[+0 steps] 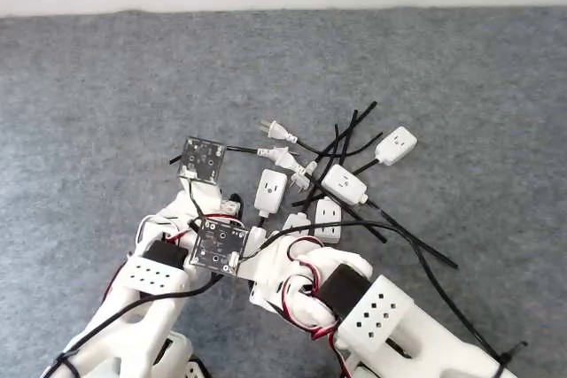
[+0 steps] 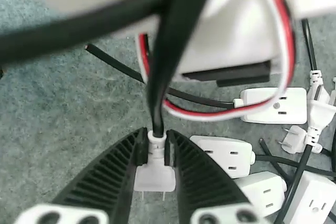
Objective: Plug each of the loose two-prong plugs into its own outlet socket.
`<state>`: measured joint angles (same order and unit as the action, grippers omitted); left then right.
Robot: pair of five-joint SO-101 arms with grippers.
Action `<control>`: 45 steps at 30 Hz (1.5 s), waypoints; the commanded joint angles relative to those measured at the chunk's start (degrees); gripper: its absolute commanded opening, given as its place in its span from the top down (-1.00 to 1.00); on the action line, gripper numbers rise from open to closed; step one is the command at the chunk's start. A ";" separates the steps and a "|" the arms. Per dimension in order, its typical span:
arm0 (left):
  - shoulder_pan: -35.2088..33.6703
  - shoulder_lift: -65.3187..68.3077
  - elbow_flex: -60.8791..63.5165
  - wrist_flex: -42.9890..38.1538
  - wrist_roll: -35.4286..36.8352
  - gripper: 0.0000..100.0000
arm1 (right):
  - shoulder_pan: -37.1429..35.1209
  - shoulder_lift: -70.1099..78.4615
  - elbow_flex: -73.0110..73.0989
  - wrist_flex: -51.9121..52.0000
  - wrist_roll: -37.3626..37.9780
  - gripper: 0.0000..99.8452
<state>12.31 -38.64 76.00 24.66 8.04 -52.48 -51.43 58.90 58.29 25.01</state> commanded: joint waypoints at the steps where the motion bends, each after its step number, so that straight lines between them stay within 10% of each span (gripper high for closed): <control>1: 1.14 -1.23 -1.63 0.18 -7.56 0.84 | 0.66 0.22 -3.43 -0.84 0.53 0.98; 45: 9.05 -1.23 -1.89 14.42 -39.65 0.84 | 15.08 -10.24 -2.20 -0.92 0.53 0.98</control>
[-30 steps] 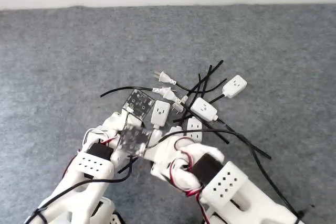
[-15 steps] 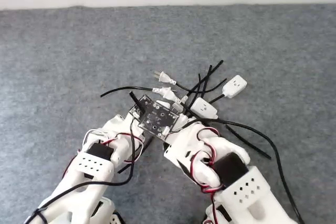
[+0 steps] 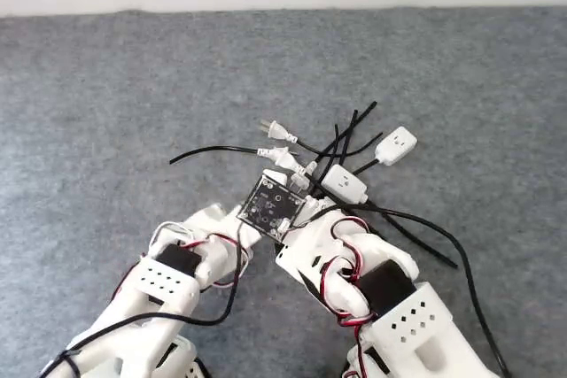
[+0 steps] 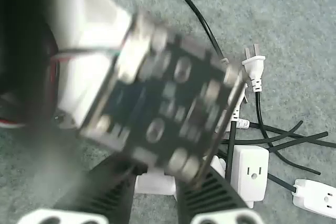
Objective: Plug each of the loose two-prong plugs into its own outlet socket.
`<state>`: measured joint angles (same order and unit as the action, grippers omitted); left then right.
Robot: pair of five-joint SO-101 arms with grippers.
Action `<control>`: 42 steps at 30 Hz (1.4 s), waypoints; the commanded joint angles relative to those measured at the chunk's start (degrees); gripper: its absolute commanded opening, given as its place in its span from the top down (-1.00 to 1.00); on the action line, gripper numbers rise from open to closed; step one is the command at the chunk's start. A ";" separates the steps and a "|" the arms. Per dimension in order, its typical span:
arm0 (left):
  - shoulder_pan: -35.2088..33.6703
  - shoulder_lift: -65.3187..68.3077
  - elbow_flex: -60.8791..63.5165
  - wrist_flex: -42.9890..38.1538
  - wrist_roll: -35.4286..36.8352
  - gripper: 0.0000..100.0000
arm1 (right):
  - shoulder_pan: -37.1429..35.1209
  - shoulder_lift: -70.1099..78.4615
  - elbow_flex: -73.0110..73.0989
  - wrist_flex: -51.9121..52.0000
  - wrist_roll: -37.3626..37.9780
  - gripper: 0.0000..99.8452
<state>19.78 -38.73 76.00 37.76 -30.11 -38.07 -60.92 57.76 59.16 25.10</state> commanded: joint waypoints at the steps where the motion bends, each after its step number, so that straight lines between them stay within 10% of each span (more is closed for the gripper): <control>1: 1.67 -1.14 -1.89 1.32 -1.49 0.84 | 0.66 -0.75 -1.05 -1.98 0.26 0.98; 21: 1.23 -1.14 -1.54 -3.43 6.77 0.84 | 11.65 -0.92 -0.97 -8.75 -17.14 0.98; 31: -11.78 -1.14 -1.45 -17.32 24.70 0.84 | 21.67 -1.36 8.88 -17.80 -27.78 0.98; 42: -13.89 -1.14 -1.01 -17.41 25.49 0.84 | 21.85 -0.84 13.45 -21.58 -28.40 0.98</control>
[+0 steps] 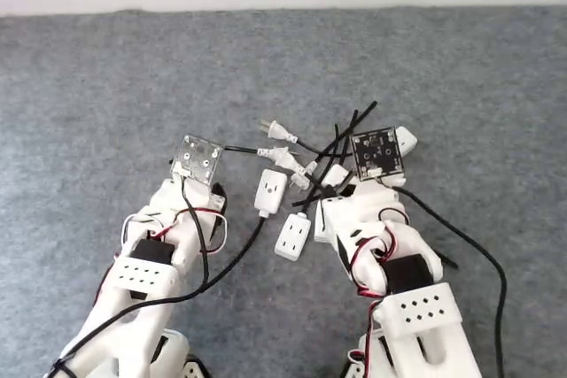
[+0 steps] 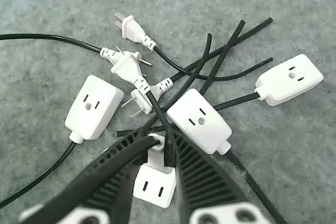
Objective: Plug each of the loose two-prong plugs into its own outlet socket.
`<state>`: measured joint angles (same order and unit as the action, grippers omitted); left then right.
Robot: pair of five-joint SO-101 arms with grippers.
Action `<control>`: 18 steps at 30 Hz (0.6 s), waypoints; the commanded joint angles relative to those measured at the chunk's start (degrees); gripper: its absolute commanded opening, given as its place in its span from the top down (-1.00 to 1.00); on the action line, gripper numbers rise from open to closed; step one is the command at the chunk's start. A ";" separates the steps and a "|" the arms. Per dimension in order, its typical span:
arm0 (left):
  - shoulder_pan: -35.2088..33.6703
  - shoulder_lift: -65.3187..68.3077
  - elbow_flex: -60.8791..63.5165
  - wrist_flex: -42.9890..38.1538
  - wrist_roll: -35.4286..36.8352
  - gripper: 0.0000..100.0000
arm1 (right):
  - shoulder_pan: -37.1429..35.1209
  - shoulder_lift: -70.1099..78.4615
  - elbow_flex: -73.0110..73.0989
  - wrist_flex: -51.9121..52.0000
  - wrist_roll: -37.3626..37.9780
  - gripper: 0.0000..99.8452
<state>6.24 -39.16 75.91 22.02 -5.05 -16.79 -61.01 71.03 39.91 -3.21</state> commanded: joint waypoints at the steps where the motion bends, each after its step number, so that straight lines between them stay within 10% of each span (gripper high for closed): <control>1: -0.35 -0.70 -0.84 -1.67 0.44 0.84 | 0.57 -0.75 0.79 -3.12 0.26 0.98; 18: -0.35 -0.70 -0.75 -1.67 0.44 0.84 | 0.48 -0.84 6.33 -9.54 5.54 0.98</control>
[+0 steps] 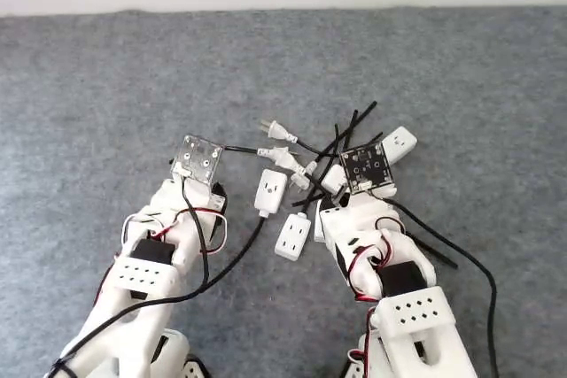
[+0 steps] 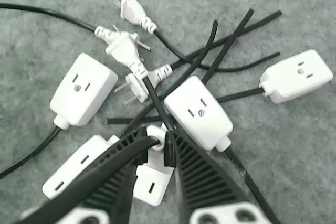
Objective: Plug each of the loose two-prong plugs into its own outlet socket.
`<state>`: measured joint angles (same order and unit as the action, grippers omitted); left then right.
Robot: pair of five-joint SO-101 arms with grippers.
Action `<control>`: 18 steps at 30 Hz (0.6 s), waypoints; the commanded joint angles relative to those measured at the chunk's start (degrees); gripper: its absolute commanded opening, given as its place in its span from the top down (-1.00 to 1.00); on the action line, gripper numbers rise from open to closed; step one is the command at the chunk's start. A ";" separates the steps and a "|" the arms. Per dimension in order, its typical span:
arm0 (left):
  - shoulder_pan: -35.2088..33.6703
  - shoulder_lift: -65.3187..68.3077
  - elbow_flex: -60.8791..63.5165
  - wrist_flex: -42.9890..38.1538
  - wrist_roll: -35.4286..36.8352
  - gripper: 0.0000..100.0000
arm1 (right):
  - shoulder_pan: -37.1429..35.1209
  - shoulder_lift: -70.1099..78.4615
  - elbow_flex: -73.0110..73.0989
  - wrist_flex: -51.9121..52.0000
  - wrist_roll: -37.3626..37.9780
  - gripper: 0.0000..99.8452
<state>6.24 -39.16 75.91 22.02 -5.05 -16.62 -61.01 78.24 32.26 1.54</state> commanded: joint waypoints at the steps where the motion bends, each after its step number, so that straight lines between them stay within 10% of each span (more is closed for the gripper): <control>1: -0.35 -0.70 -0.75 -1.58 0.44 0.84 | 0.31 -0.84 -0.97 -1.98 0.79 0.98; 18: -0.35 -0.70 -0.75 -1.58 0.44 0.84 | -1.98 -0.75 0.18 -3.21 1.67 0.98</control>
<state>6.24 -39.16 75.91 22.02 -5.05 -18.29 -61.01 78.95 30.24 1.71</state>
